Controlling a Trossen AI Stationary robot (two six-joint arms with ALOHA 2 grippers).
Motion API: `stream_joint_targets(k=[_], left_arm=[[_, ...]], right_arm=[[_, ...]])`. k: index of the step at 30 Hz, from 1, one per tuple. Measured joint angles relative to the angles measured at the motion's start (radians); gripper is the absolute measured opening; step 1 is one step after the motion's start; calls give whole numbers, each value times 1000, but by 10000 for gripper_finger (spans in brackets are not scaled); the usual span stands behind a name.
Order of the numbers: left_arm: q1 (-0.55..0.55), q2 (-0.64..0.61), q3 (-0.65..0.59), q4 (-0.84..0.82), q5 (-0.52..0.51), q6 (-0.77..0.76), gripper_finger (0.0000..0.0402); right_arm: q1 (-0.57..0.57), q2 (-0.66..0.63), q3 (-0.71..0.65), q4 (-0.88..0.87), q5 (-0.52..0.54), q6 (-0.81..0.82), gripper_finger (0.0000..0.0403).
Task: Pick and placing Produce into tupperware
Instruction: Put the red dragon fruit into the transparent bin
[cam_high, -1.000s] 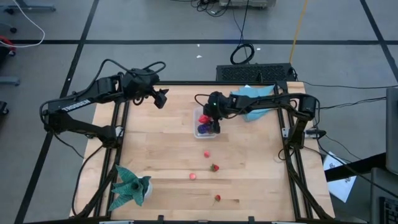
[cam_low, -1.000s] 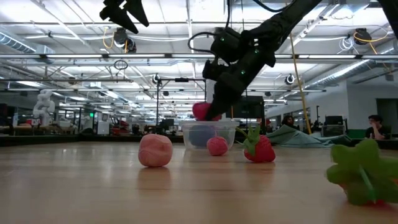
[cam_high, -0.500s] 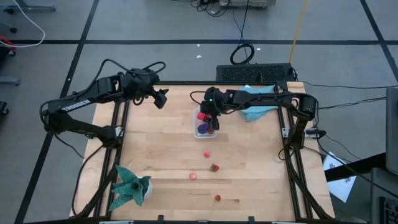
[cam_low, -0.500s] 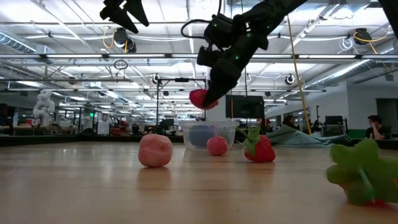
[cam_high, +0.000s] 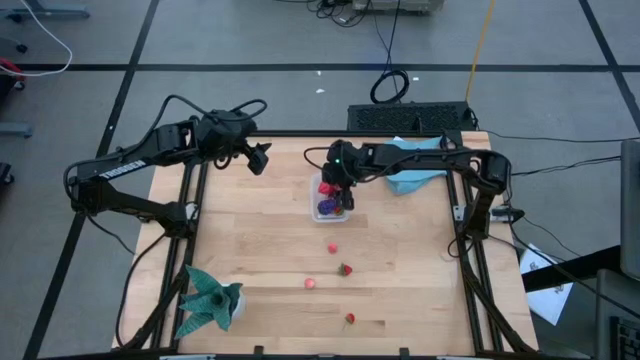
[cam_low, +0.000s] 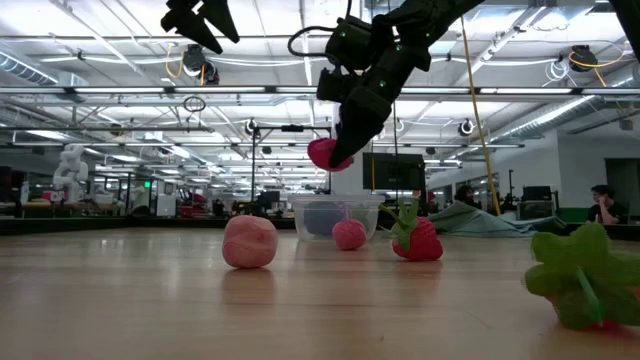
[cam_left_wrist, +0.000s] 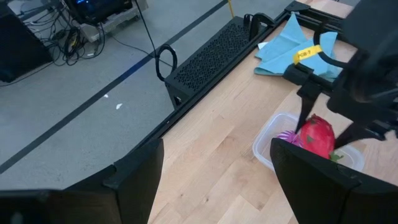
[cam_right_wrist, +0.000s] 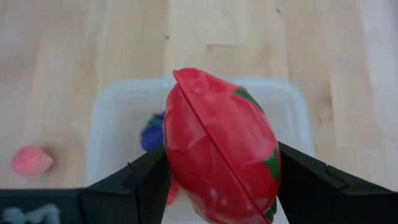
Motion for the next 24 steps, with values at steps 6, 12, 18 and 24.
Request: stream_joint_targets(k=[6,12,18,24], left_arm=[[0,0,0,3,0,0,296],[0,0,0,4,0,-1,296],[0,0,0,5,0,0,296],[1,0,0,3,-3,6,296]], right_arm=[[18,0,7,-5,-1,-8,238],[18,26,6,-23,0,-10,238],[27,75,5,-14,15,-35,238],[29,82,6,-6,18,-37,238]])
